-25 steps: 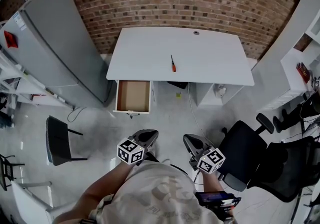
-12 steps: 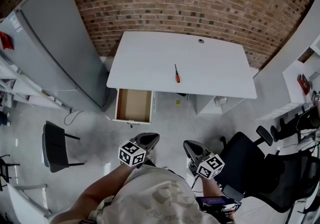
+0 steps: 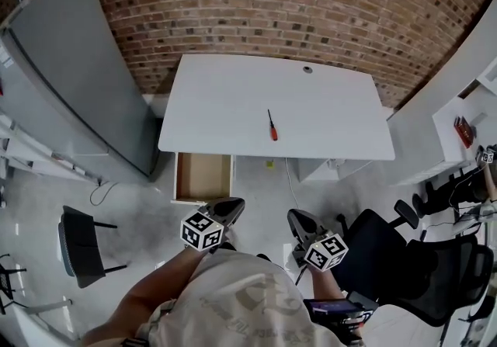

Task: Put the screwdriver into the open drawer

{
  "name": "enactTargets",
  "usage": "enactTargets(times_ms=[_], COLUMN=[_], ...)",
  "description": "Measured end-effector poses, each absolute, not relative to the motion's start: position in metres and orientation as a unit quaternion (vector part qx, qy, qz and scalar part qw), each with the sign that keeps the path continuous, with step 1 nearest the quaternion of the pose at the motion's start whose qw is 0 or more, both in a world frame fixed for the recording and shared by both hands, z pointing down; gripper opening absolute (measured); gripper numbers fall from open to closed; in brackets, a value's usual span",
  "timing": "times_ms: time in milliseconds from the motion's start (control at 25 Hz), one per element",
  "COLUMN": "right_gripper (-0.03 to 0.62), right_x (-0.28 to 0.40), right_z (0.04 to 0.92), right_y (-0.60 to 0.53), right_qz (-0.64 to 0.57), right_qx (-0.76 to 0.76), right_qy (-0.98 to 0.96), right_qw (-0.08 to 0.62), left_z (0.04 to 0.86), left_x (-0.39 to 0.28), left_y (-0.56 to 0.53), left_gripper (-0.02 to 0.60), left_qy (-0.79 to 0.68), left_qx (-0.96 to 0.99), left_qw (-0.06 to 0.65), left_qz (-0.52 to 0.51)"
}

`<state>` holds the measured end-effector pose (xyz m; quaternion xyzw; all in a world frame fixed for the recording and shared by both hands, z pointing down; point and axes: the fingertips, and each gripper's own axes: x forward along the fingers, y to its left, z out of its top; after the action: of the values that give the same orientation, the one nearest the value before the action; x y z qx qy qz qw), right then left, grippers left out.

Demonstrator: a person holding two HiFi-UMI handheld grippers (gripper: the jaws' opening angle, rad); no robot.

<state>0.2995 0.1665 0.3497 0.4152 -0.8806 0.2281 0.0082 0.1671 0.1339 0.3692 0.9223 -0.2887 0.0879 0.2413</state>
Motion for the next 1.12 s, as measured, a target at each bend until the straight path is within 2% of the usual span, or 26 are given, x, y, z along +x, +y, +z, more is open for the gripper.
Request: enactTargets(times_ms=[240,440,1120], right_gripper=[0.021,0.020,0.021], right_x=[0.290,0.267,0.249], right_z=[0.347,0.348,0.377], right_y=[0.131,0.116,0.036], right_qz=[0.228,0.212,0.250], right_qx=[0.446,0.442,0.424], right_qy=[-0.866,-0.871,-0.868], right_qw=[-0.005,0.027,0.064], left_z=[0.373,0.371,0.389], left_x=[0.145,0.130,0.083], left_y=[0.099,0.081,0.038], left_gripper=[0.020,0.020,0.020], left_qy=[-0.281,-0.271,-0.333], left_qx=[0.925,0.928,0.899], left_qw=[0.241,0.243,0.275], left_qz=[0.082,0.077,0.073])
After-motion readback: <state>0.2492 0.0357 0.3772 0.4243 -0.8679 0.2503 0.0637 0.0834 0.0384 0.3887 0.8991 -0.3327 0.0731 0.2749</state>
